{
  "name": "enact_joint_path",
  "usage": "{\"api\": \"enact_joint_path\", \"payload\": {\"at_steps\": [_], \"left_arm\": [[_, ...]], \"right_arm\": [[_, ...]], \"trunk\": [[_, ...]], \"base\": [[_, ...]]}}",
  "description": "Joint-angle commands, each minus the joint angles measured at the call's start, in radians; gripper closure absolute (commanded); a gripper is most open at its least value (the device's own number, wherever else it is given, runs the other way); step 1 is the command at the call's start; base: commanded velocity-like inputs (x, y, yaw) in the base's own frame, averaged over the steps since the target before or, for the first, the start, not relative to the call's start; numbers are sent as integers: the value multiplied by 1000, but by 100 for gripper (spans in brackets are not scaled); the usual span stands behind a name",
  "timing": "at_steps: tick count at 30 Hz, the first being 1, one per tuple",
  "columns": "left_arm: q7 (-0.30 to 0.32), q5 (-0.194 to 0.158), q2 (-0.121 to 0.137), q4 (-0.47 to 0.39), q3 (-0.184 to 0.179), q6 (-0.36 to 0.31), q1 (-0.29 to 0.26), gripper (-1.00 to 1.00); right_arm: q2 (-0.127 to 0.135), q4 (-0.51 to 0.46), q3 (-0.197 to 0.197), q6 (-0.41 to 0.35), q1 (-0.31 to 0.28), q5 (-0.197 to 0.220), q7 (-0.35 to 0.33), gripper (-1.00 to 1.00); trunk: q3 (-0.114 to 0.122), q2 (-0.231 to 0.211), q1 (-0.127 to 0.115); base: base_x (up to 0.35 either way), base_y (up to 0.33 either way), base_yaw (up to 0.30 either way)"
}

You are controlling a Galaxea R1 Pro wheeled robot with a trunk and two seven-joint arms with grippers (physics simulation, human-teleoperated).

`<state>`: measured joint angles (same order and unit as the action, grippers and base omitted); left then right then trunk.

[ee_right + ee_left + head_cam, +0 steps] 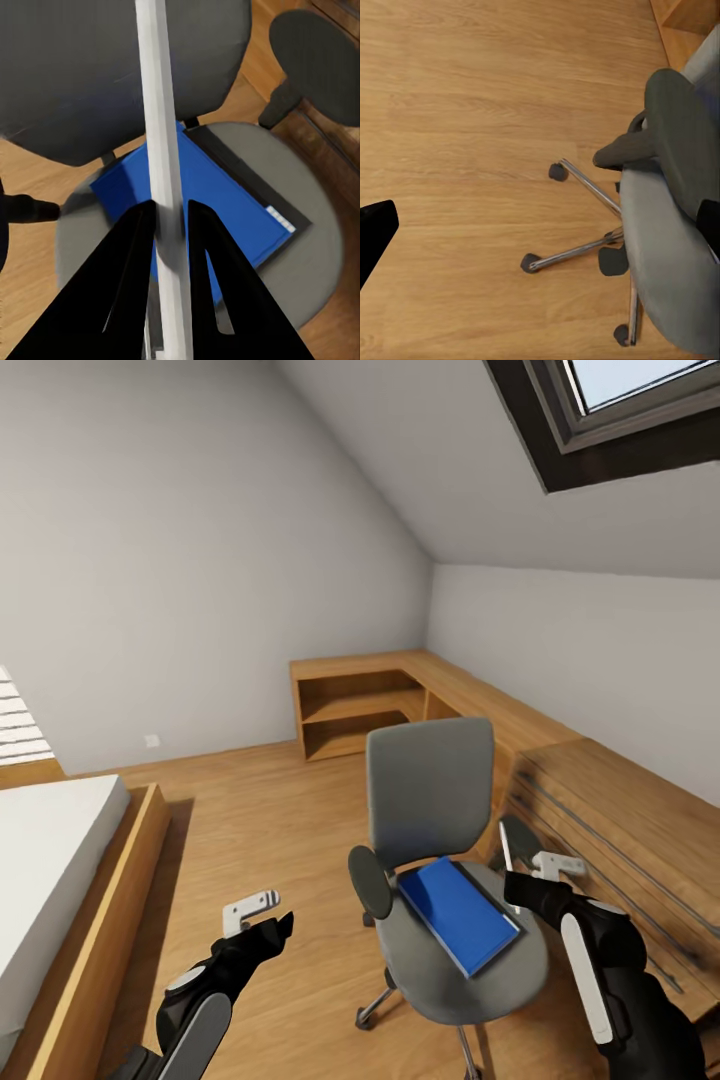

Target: In the bedroom, organize the workspace by keeping the computer under the desk, ensuring the monitor is on the desk, placing the keyboard on the desk next to the monitor, placing the mouse on the desk next to the keyboard, moving the folder from the swivel chair onto the desk next to the mouse, stacking the notebook on top of the folder with the pen on top of the notebook, and positioning the swivel chair next to the desk.

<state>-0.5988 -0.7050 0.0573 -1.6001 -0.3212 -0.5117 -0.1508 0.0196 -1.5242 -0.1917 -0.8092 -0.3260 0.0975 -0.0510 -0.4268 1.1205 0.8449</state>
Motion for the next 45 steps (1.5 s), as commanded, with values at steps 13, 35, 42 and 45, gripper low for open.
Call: {"api": "enact_joint_path", "payload": {"at_steps": [13,35,42,45], "left_arm": [[-34,-10,0,9,-47,2,-1,-100],[-95,-10,2,28,-47,7,-1,-100],[-101,-7,1,28,-102,7,-1,-100],[-102,-7,1,28,-110,7,-1,-100]], "right_arm": [[-3,-1,-89,-1,-1,8,-1,100],[-3,-1,-321,5,-1,9,-8,100],[0,20,-331,32,-1,8,-5,100],[0,24,-331,43,-1,8,-4,100]], "trunk": [[30,-70,-38],[33,-70,-38],[35,-70,-38],[35,-70,-38]], "base": [[0,0,-182],[0,-98,-262],[0,-27,-263],[0,-1,-263]]}}
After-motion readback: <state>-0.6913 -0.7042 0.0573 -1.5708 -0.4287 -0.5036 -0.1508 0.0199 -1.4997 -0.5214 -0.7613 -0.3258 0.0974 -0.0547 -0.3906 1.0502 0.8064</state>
